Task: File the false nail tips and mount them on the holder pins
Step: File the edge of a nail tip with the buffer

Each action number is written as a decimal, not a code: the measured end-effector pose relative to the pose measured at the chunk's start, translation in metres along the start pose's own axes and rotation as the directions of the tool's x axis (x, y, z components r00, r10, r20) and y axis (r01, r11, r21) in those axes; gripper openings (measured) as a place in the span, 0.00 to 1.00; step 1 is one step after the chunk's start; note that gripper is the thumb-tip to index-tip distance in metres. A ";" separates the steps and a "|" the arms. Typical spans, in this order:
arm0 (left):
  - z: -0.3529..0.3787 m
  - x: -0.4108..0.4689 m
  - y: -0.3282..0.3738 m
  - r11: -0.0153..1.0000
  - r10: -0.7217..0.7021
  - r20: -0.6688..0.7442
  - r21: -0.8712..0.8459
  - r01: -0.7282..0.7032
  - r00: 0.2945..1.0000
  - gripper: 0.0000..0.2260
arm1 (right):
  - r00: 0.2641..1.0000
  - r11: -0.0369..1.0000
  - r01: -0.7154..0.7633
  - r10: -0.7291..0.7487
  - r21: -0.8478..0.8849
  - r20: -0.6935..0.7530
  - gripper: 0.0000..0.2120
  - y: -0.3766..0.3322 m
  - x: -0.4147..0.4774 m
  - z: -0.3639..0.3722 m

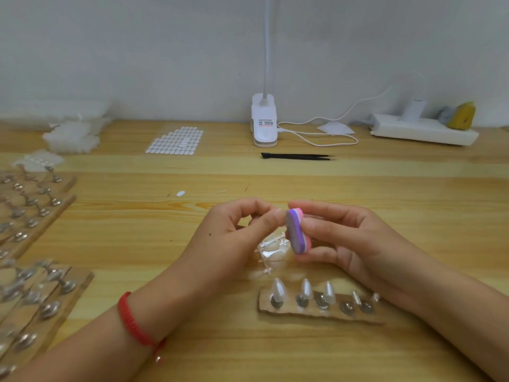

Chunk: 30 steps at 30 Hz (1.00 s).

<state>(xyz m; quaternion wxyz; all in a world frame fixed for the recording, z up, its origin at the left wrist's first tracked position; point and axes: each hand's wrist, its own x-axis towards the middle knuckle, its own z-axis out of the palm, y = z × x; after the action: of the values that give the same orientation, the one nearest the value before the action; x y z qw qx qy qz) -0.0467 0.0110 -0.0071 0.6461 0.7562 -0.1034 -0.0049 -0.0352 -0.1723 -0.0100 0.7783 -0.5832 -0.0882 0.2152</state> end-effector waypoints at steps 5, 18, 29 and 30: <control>0.002 -0.001 0.001 1.000 0.011 0.044 0.014 -0.012 0.999 0.12 | 0.999 0.999 0.025 -0.023 0.038 -0.042 0.16 0.001 0.002 -0.001; 0.000 0.001 -0.001 1.000 0.021 -0.060 -0.019 -0.022 0.998 0.11 | 1.000 1.000 -0.013 0.013 0.002 0.024 0.16 0.000 0.003 -0.005; 0.003 0.000 -0.001 0.999 0.039 -0.016 -0.020 -0.039 0.999 0.10 | 1.000 0.999 0.002 -0.002 0.037 -0.004 0.16 0.002 0.004 -0.006; 0.004 -0.001 -0.001 0.999 0.046 0.007 -0.003 -0.046 0.999 0.11 | 1.000 0.999 0.004 -0.004 0.036 0.004 0.16 0.002 0.005 -0.006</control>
<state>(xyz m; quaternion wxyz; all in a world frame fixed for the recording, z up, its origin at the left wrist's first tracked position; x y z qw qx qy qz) -0.0485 0.0074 -0.0092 0.6467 0.7527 -0.1230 0.0071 -0.0294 -0.1748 -0.0140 0.7890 -0.5684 -0.0871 0.2164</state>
